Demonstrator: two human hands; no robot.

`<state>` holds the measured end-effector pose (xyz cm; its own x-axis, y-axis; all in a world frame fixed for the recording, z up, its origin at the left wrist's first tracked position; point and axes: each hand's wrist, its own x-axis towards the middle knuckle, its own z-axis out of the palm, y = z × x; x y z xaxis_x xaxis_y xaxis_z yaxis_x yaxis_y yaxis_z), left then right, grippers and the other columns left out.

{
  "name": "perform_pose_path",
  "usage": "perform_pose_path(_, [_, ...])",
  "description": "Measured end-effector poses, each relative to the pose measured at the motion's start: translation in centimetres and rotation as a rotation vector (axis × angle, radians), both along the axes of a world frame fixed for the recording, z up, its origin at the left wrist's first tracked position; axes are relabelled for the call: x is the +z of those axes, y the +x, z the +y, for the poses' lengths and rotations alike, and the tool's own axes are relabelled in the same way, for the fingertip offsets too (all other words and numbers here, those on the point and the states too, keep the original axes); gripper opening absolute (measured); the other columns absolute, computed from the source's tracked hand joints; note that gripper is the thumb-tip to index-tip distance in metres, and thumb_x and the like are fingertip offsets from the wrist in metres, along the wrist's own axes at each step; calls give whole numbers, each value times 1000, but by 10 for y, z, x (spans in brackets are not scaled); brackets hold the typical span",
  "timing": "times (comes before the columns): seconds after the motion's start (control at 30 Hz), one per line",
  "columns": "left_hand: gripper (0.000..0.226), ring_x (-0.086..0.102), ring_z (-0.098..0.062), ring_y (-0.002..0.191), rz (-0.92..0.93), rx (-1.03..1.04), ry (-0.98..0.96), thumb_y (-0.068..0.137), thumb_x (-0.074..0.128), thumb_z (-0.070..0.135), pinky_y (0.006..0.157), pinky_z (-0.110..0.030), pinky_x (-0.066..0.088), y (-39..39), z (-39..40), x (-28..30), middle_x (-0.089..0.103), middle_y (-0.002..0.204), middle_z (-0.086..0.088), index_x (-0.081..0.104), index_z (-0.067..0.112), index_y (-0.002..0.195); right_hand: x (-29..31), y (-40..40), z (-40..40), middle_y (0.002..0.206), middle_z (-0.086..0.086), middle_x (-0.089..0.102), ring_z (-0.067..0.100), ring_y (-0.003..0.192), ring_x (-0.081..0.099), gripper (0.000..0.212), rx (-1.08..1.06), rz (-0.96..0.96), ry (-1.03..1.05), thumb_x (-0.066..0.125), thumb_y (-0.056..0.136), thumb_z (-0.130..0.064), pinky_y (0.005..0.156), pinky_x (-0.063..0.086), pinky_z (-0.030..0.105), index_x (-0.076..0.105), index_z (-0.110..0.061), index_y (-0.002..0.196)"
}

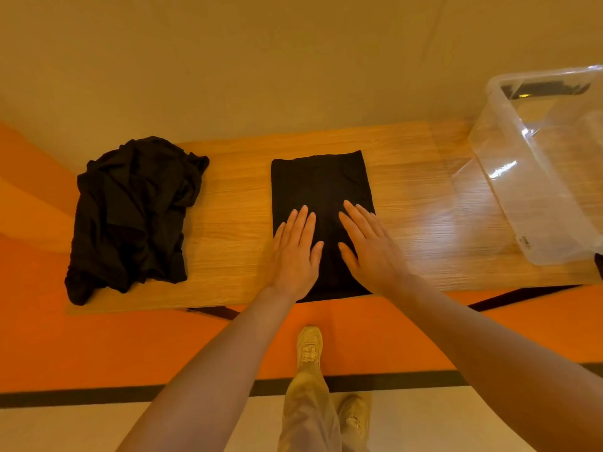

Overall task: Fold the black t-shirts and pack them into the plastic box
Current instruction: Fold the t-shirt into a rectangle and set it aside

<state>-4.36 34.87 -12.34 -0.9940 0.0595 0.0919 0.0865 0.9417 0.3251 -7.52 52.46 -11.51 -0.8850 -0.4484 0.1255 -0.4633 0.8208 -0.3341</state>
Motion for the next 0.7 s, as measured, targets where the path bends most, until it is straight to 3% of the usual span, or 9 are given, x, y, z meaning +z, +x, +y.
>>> perform_pose_path(0.1, [73,-8,-15,148,-127,35,-134,93,5,57,121,-39,1,0,-5,-18,2,162,-2,8,19,154,-21,-2,0,161,1,3,16,147,-4,72,-59,-104,121,10,94,-56,121,4,39,13,-16,153])
perform_pose_path(0.17, [76,-11,-14,148,-147,58,-169,91,2,61,121,-38,-3,3,-8,-23,-3,162,-1,4,19,154,-29,0,8,160,-2,-2,14,147,-9,78,-94,-126,163,2,90,-62,121,0,38,6,-17,153])
perform_pose_path(0.7, [76,-3,-17,149,-109,36,-103,93,13,65,120,-38,-2,13,0,-20,6,161,-3,13,18,153,-28,13,13,160,4,5,17,148,-3,73,-120,-113,212,9,96,-59,119,2,38,10,-12,152])
